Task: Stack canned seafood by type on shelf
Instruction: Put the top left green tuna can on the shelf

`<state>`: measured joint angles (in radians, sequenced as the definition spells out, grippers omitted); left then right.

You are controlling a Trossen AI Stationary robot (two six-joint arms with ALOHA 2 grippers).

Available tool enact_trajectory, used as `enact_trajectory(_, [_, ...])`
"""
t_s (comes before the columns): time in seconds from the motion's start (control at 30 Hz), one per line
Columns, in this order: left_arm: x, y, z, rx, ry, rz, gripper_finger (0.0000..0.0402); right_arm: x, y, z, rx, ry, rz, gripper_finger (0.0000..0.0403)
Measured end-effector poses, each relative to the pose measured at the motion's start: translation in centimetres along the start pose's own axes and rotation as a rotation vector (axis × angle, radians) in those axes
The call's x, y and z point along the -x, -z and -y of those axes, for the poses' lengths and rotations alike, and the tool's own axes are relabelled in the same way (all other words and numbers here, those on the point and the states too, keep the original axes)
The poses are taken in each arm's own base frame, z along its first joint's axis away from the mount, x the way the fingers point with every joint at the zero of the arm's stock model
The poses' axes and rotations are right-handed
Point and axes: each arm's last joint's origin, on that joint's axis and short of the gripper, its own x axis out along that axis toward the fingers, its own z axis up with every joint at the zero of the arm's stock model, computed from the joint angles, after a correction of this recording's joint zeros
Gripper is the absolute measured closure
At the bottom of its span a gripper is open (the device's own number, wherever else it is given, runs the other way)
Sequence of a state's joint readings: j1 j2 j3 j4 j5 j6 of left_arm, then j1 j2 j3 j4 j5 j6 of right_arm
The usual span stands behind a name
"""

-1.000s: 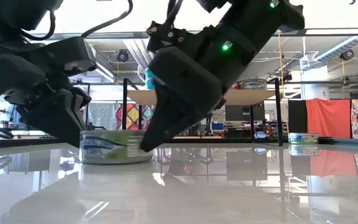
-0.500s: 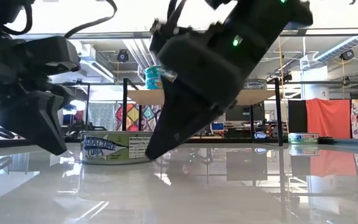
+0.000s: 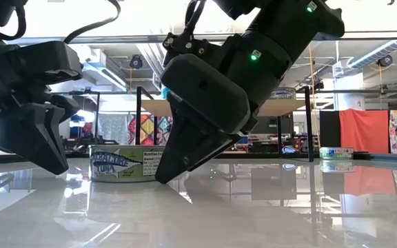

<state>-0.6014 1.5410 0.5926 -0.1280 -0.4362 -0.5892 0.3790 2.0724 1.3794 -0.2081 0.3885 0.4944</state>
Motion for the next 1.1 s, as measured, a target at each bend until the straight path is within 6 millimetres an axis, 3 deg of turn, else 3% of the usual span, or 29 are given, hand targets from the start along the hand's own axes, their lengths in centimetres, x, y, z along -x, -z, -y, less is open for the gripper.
enact_trajectory(0.27, [-0.1,0.3,-0.1,0.000,0.000,0.001,0.0401,0.0,-0.2,0.1,-0.040,-0.018,-0.014,0.0032])
enact_trajectory(0.63, [-0.3,0.7,-0.2,0.017,0.020,0.039,0.0401,1.2,-1.9,-0.3,-0.031,-0.008,-0.102,0.0032])
enact_trajectory(0.93, [-0.6,0.5,-0.3,0.028,0.048,0.147,0.0401,-0.5,-0.9,-0.5,-0.026,0.037,-0.094,0.0032])
enact_trajectory(1.1, [-1.4,0.0,-0.7,0.051,0.021,0.222,0.0401,-1.4,-1.6,-0.9,-0.032,-0.001,0.003,0.0032])
